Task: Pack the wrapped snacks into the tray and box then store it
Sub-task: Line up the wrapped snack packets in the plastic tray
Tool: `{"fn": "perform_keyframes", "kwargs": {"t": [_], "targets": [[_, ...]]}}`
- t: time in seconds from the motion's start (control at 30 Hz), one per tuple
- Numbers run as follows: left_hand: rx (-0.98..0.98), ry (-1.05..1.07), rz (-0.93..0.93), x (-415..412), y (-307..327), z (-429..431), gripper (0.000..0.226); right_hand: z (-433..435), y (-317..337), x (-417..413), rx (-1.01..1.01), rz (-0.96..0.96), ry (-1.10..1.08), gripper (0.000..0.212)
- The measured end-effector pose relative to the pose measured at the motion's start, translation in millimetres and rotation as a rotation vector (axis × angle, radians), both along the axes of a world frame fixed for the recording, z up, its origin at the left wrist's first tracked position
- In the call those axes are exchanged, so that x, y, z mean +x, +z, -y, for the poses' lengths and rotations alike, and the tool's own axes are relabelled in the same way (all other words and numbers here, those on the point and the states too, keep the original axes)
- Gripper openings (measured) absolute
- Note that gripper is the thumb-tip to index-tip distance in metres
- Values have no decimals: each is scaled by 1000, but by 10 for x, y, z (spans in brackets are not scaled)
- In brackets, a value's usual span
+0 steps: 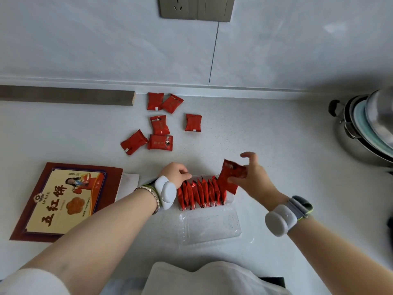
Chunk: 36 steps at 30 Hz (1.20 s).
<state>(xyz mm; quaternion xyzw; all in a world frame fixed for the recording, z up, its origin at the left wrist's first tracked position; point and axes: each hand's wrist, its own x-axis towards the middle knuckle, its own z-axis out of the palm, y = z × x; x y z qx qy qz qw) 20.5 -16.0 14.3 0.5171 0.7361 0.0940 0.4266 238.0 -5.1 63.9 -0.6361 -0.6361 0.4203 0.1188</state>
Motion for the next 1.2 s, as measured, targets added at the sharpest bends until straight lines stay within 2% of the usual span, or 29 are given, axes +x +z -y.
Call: {"fn": "perform_keyframes", "kwargs": {"t": [0.07,0.27,0.33,0.37,0.43,0.47,0.57,0.73,0.83,0.93,1.07,1.13,1.2], "targets": [[-8,0,-6,4,8,-4,26,-66,16,29,27,50,-30,49],[-21,-9,-27,14,10,-13,27,-28,-30,-86,7,393,229,23],[-24,-4,-27,19,6,-19,28,-23,-137,-140,-44,525,264,8],[-26,-4,-31,21,9,-22,28,-20,-185,-169,-66,566,259,10],[-27,-11,-39,25,9,-24,28,-6,-291,-228,-96,582,257,31],[-26,-13,-40,27,7,-26,28,-5,-322,-246,-106,565,251,33],[-24,-12,-37,26,3,-22,29,7,-375,-262,-113,510,220,23],[-55,-39,3,-13,9,-51,31,-105,-286,-291,-187,598,326,39],[-64,-30,-1,-79,15,-142,35,-343,-82,-383,-81,666,298,37],[24,31,-126,-286,8,-358,33,-699,-30,-605,25,590,304,27],[115,57,-422,-564,-29,-713,58,-1142,-240,-982,77,458,344,35],[52,121,-499,-653,-31,-813,80,-1274,-359,-1125,109,436,363,43],[-96,218,-474,-814,-97,-932,99,-1439,-501,-1292,119,445,371,51]]}}
